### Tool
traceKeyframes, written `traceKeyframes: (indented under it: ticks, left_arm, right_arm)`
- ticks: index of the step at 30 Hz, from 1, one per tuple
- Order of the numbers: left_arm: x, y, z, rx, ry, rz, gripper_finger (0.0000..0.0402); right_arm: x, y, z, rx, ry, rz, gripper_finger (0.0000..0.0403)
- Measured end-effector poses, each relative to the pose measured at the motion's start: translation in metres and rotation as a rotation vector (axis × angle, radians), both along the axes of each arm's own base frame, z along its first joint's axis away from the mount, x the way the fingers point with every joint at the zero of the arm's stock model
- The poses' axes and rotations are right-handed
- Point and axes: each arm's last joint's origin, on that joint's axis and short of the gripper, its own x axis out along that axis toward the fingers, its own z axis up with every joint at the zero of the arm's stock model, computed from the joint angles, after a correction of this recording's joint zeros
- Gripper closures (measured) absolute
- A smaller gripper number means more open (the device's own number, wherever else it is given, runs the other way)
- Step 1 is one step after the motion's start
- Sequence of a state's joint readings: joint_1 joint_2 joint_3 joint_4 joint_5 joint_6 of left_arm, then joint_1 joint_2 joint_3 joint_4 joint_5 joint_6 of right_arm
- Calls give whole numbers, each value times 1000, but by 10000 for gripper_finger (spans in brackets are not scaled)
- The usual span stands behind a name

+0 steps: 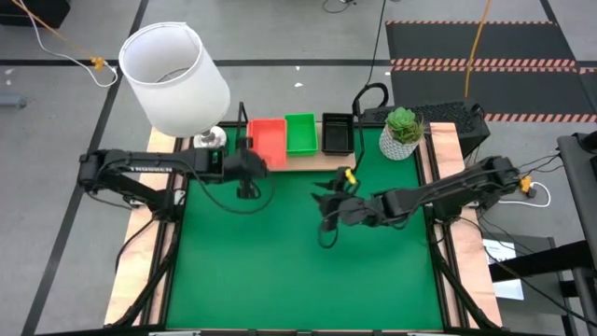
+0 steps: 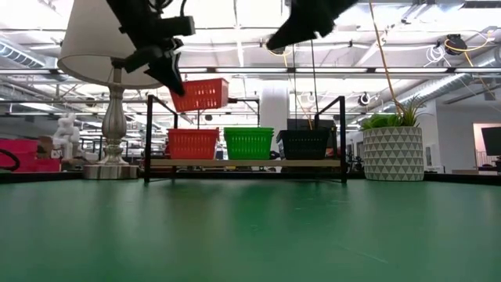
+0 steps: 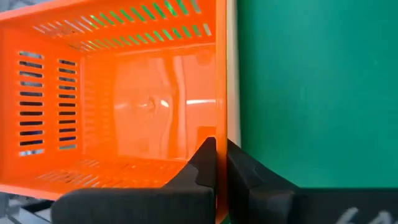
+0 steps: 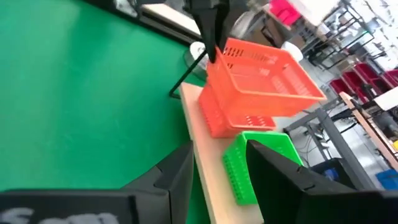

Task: Stack baskets on shelf by color
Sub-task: Stack the orange bin on the orange bin on the shelf

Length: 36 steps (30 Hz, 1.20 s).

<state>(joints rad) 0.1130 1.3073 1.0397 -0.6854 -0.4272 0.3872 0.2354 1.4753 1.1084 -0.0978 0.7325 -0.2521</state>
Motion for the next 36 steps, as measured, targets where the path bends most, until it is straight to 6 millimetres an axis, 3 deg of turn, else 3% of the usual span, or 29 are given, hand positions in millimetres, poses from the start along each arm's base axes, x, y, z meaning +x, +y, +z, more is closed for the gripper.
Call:
traceKeyframes:
  ticks: [8, 15, 22, 28, 36]
  left_arm:
    - [-7, 33, -1, -63, -5, 71, 391]
    - [-16, 59, -3, -109, -16, 138, 381]
    - [-15, 71, -10, -153, -3, 117, 395]
    - [-10, 74, -17, -166, 17, 94, 375]
    - [-10, 78, -23, -182, 45, 104, 394]
  right_arm:
    - [-41, -17, -5, -17, -155, 1, 261]
    - [-64, -21, -4, -22, -231, 13, 261]
    - [-69, -18, -1, -17, -249, 30, 261]
    - [-69, -18, -1, -20, -245, 32, 261]
    - [-69, -18, -1, -19, -247, 32, 261]
